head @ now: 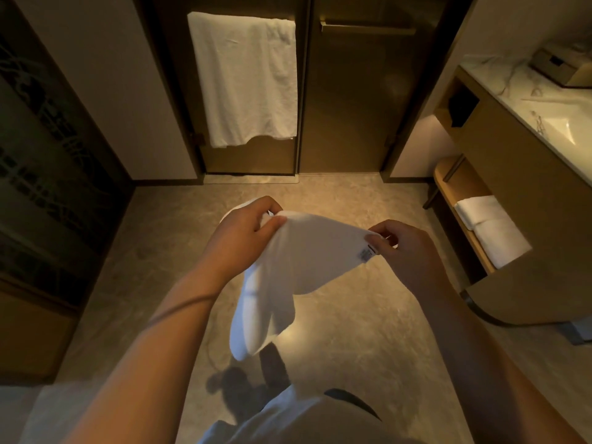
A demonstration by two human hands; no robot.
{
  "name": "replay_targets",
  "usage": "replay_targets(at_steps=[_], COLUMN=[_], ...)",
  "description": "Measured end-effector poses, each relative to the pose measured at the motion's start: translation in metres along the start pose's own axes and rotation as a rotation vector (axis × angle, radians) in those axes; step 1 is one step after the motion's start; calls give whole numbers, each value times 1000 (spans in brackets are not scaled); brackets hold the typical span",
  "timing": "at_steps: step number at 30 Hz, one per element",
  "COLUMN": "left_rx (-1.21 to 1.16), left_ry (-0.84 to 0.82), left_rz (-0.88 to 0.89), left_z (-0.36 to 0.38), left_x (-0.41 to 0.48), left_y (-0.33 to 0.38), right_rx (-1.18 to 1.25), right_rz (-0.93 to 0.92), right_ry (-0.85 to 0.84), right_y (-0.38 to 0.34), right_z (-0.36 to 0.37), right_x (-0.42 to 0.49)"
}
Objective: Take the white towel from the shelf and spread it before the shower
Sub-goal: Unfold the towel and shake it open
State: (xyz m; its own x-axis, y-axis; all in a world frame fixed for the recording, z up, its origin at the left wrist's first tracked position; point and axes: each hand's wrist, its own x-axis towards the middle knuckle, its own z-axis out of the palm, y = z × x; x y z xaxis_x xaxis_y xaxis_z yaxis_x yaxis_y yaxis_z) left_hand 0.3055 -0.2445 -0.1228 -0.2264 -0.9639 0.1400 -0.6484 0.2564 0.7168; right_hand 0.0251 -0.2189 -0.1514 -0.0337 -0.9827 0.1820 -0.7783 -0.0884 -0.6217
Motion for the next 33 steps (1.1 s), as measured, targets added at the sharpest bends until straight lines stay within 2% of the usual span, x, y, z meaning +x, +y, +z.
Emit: replay_targets(at_steps=[7, 12, 16, 19, 22, 25, 28, 33], left_rx=[87, 272, 363, 292, 211, 189, 195, 414], left_ry=[95, 138, 43, -60, -82, -98, -189, -313], left_rz=[-67, -26, -87, -172, -253, -351, -450, -483], left_z=[2, 5, 17, 39, 65, 88, 107, 124], left_x=[21, 31, 45, 64, 88, 117, 148, 194], left_y=[-11, -33, -44, -38, -26, -11, 6, 26], right_rx=[-81, -201, -203, -200, -219, -223, -210, -187], right_rz=[-40, -12, 54, 116, 138, 137, 137, 119], right_ry=[112, 73, 95, 98, 89, 71, 39, 36], right_y=[-11, 14, 52, 82, 111, 143, 176, 218], right_z=[-5, -22, -38, -48, -58, -73, -92, -118], right_x=[36, 61, 73, 82, 92, 108, 133, 176])
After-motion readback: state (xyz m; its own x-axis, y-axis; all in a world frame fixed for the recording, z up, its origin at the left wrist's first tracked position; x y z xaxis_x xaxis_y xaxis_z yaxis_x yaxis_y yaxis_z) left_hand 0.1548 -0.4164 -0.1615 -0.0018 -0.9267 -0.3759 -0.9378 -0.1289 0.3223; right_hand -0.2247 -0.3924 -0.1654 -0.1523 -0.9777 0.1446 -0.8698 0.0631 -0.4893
